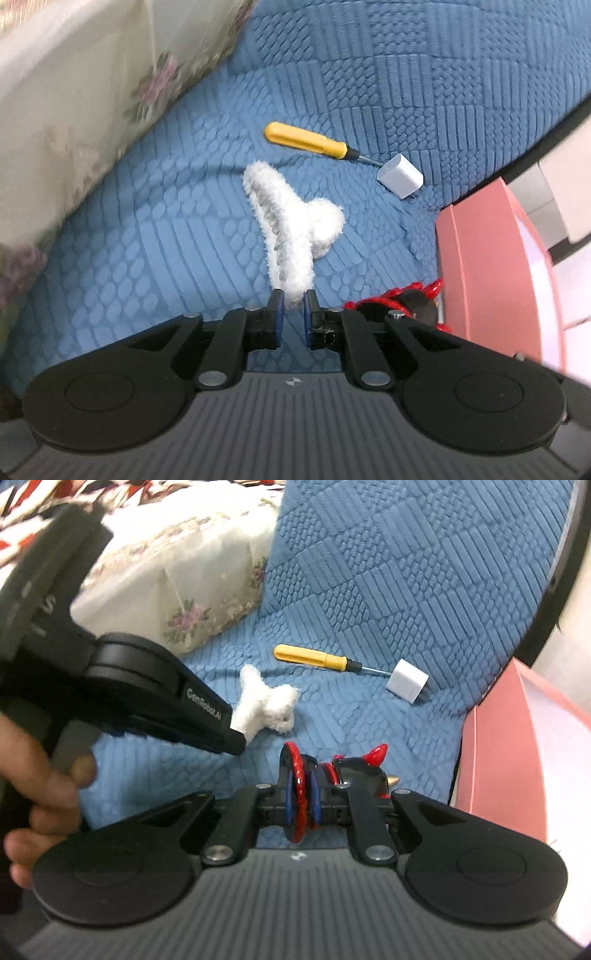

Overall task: Organize rigid objects
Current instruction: 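Lift the red-and-black figure with the right tool while the left tool grasps the white hair clip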

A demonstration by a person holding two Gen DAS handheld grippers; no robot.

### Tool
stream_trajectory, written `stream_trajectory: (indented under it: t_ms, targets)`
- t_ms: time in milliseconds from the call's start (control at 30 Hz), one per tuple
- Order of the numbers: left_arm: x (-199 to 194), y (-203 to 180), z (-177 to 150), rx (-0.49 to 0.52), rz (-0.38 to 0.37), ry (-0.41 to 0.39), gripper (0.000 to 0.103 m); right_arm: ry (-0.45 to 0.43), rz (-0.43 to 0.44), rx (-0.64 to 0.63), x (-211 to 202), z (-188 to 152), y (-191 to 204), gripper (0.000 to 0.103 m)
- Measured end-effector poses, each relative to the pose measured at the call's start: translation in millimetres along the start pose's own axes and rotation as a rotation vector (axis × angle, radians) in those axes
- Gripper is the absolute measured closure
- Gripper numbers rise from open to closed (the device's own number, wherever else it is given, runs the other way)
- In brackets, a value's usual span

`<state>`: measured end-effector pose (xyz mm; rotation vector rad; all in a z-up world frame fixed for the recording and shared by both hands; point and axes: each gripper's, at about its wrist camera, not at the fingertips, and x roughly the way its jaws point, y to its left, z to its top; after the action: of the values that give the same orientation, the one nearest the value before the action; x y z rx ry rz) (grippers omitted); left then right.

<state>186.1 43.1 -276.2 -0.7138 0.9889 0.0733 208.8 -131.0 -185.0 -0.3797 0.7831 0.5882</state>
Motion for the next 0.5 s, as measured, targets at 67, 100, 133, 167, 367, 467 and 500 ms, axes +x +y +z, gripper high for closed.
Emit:
stream_trajectory:
  t_ms: [67, 100, 133, 167, 367, 467, 500]
  targets:
    - [0.9, 2.4, 1.5, -0.015, -0.005, 0.002, 0.09, -0.01, 0.017, 0.043, -1.3, 0.8, -5.0, 0.09]
    - [0.8, 3.3, 2.1, -0.021, -0.005, 0.002, 0.09, -0.013, 0.019, 0.062, -1.8, 0.9, -6.8, 0.089]
    - [1.2, 3.5, 2.9, -0.026, -0.008, 0.003, 0.09, -0.013, 0.018, 0.082, -1.9, 1.0, -9.4, 0.089]
    - [2.1, 3.6, 4.2, -0.03, -0.013, 0.008, 0.09, -0.01, 0.018, 0.098, -2.0, 0.7, -11.1, 0.089]
    - [6.6, 0.9, 13.4, -0.018, -0.011, 0.018, 0.062, 0.01, 0.069, 0.331, -1.5, -3.6, -37.0, 0.07]
    - [4.3, -1.3, 17.6, 0.005, -0.007, -0.001, 0.055, -0.016, 0.065, 0.419, -3.7, -5.0, -48.6, 0.034]
    - [4.7, -1.8, 19.0, 0.009, -0.001, -0.004, 0.051, -0.018, 0.053, 0.44, -3.2, -5.6, -51.4, 0.025]
